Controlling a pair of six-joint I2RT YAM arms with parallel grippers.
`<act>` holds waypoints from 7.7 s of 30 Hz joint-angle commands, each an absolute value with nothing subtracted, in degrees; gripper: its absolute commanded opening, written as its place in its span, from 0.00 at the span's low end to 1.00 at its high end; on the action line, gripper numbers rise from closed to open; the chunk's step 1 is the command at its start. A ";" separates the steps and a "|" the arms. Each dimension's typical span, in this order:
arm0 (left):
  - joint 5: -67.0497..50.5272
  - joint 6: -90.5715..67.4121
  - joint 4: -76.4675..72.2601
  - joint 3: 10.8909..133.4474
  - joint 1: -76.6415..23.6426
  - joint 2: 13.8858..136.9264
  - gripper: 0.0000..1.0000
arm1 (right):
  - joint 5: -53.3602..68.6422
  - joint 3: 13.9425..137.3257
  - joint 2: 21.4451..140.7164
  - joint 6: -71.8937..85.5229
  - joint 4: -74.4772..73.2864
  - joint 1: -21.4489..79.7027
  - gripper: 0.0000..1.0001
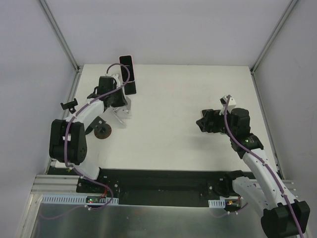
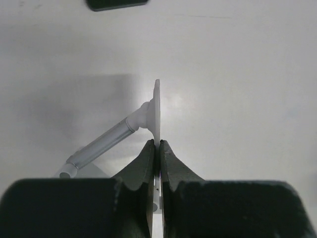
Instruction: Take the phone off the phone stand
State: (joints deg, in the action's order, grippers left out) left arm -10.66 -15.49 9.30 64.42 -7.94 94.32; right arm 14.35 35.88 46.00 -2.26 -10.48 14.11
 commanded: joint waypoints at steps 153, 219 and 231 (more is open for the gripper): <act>17.84 -13.09 0.44 109.07 -11.78 124.45 0.99 | -6.42 32.17 39.28 -7.38 -11.77 22.94 0.96; -9.05 -29.16 -2.90 68.83 -23.37 80.97 0.00 | 15.91 40.34 48.33 7.64 3.04 24.25 0.96; -1.41 -46.14 -3.25 57.93 -32.96 70.41 0.00 | 3.79 44.73 61.69 6.15 16.34 43.06 0.97</act>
